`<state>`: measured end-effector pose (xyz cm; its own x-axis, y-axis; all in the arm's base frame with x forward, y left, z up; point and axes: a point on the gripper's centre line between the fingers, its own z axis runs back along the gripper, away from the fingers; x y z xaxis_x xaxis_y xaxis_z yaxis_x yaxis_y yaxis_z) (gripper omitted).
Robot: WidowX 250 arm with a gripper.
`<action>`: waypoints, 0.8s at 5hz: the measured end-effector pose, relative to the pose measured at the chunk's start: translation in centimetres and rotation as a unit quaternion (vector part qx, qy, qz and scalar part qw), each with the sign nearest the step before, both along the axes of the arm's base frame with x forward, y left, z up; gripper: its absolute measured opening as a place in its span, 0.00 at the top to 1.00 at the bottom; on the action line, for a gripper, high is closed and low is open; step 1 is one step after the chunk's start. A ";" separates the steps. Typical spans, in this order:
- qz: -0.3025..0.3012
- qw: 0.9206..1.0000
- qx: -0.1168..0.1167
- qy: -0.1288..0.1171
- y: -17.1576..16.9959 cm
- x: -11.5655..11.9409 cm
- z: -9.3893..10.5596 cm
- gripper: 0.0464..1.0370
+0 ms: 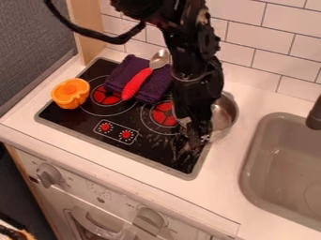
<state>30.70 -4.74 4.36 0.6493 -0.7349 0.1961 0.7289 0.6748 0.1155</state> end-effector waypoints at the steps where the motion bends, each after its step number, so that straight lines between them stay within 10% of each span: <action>1: 0.044 0.999 -0.003 -0.023 3.4 -1.2 0.5 0.04; 2: 0.100 0.990 -0.049 -0.089 7.1 -1.9 5.8 0.04; 3: 0.220 0.973 -0.058 -0.046 12.0 -2.6 8.0 0.04; 4: 0.330 0.942 -0.058 0.006 16.8 -2.5 5.0 0.04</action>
